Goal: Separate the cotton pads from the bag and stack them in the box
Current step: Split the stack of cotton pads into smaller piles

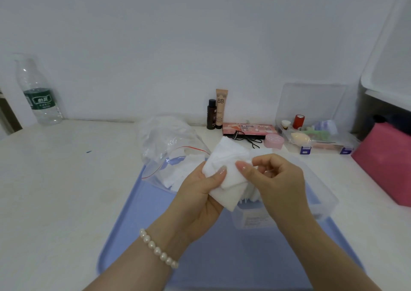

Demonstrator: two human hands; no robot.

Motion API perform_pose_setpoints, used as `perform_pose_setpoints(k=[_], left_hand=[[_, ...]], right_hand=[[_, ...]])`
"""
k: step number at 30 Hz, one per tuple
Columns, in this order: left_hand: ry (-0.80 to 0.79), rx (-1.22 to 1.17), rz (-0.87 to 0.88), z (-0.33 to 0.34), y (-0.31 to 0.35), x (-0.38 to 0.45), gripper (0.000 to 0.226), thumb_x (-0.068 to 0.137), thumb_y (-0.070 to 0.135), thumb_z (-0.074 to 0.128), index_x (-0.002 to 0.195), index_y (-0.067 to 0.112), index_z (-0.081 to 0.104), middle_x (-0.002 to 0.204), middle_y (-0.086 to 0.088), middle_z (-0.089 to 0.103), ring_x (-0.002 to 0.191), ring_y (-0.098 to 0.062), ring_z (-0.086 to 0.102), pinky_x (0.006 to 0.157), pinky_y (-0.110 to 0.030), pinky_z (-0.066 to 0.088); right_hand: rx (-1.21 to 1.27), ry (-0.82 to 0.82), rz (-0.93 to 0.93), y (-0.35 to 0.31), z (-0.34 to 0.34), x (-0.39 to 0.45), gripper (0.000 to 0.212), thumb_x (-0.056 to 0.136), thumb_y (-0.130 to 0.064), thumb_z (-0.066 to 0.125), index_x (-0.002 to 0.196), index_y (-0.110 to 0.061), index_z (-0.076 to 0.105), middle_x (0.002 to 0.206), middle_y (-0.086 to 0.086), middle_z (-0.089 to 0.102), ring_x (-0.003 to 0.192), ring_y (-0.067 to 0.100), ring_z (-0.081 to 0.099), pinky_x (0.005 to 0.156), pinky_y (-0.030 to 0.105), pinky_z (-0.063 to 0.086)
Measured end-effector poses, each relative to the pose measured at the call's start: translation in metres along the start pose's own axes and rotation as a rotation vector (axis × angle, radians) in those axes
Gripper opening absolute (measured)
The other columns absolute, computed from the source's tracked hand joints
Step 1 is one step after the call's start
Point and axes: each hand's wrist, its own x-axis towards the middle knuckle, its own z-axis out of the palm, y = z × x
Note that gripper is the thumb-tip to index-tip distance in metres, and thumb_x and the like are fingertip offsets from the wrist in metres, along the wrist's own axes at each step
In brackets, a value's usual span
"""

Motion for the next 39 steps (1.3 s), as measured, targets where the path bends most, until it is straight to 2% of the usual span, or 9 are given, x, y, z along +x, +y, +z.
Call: perform_pose_setpoints(k=[5, 10, 15, 19, 23, 27, 29, 34, 39], left_hand=[[0.021, -0.031, -0.027, 0.001, 0.000, 0.000, 0.043, 0.081, 0.018, 0.051, 0.120, -0.001, 0.056, 0.116, -0.020, 0.065, 0.098, -0.024, 0.068, 0.077, -0.029, 0.058], [0.091, -0.103, -0.044, 0.001, 0.000, 0.001, 0.044, 0.080, 0.026, 0.049, 0.114, 0.000, 0.058, 0.112, -0.018, 0.068, 0.098, -0.024, 0.068, 0.080, -0.032, 0.057], [0.123, -0.094, -0.028, -0.002, 0.000, 0.003, 0.035, 0.090, 0.022, 0.043, 0.115, 0.004, 0.060, 0.115, -0.014, 0.068, 0.105, -0.023, 0.065, 0.090, -0.034, 0.051], [0.143, -0.076, -0.035, -0.006, 0.000, 0.005, 0.036, 0.085, 0.022, 0.048, 0.113, 0.003, 0.061, 0.108, -0.013, 0.070, 0.088, -0.021, 0.071, 0.080, -0.033, 0.056], [0.121, -0.016, -0.053, -0.008, -0.002, 0.003, 0.035, 0.090, 0.023, 0.046, 0.115, 0.004, 0.060, 0.113, -0.014, 0.068, 0.095, -0.024, 0.069, 0.085, -0.037, 0.054], [0.006, 0.082, -0.057, -0.006, -0.002, 0.003, 0.040, 0.097, 0.018, 0.040, 0.130, -0.002, 0.051, 0.123, -0.018, 0.059, 0.105, -0.028, 0.060, 0.093, -0.036, 0.050], [-0.057, 0.123, -0.065, -0.006, -0.004, 0.003, 0.039, 0.100, 0.016, 0.037, 0.129, -0.006, 0.051, 0.122, -0.024, 0.054, 0.100, -0.028, 0.055, 0.094, -0.037, 0.046], [-0.101, 0.141, -0.061, -0.009, -0.006, 0.003, 0.044, 0.094, 0.021, 0.047, 0.128, -0.006, 0.052, 0.134, -0.031, 0.047, 0.117, -0.040, 0.049, 0.109, -0.051, 0.035], [-0.149, 0.088, -0.089, -0.007, -0.005, 0.002, 0.042, 0.093, 0.020, 0.041, 0.122, -0.005, 0.058, 0.125, -0.032, 0.051, 0.103, -0.034, 0.055, 0.099, -0.046, 0.046]], right_hand=[[-0.295, 0.119, -0.192, 0.006, 0.004, -0.004, 0.023, 0.070, -0.032, 0.077, 0.058, -0.022, 0.060, 0.061, -0.008, 0.057, 0.062, 0.004, 0.049, 0.056, 0.010, 0.039], [-0.411, 0.181, -0.371, 0.007, 0.003, -0.005, 0.023, 0.071, -0.027, 0.078, 0.060, -0.016, 0.061, 0.059, -0.008, 0.056, 0.057, 0.011, 0.049, 0.054, 0.014, 0.036], [-0.048, 0.175, -0.211, -0.005, -0.006, 0.002, 0.020, 0.072, -0.014, 0.077, 0.062, -0.024, 0.063, 0.056, -0.011, 0.063, 0.054, 0.004, 0.055, 0.053, 0.008, 0.042], [0.361, 0.163, 0.033, -0.012, -0.016, 0.009, 0.013, 0.075, -0.003, 0.071, 0.070, -0.014, 0.065, 0.055, -0.005, 0.066, 0.050, 0.006, 0.058, 0.054, 0.015, 0.051], [0.596, 0.039, 0.135, -0.019, -0.025, 0.013, 0.009, 0.069, -0.004, 0.066, 0.078, -0.006, 0.064, 0.063, -0.001, 0.070, 0.054, 0.010, 0.063, 0.049, 0.018, 0.052], [0.417, -0.193, 0.115, -0.021, -0.015, 0.004, 0.011, 0.061, -0.003, 0.070, 0.072, -0.005, 0.066, 0.058, 0.006, 0.068, 0.043, 0.015, 0.056, 0.042, 0.019, 0.049], [0.296, -0.188, 0.046, -0.019, -0.010, 0.000, 0.012, 0.068, 0.005, 0.070, 0.070, -0.007, 0.067, 0.055, 0.004, 0.067, 0.040, 0.015, 0.055, 0.042, 0.019, 0.049], [0.180, -0.125, -0.037, -0.016, -0.005, -0.002, 0.020, 0.073, 0.008, 0.070, 0.069, -0.011, 0.066, 0.049, -0.004, 0.064, 0.035, 0.006, 0.051, 0.040, 0.016, 0.046], [0.101, -0.120, -0.088, -0.013, -0.004, -0.002, 0.020, 0.075, 0.003, 0.070, 0.069, -0.016, 0.067, 0.052, -0.005, 0.064, 0.035, 0.009, 0.052, 0.039, 0.018, 0.045]])
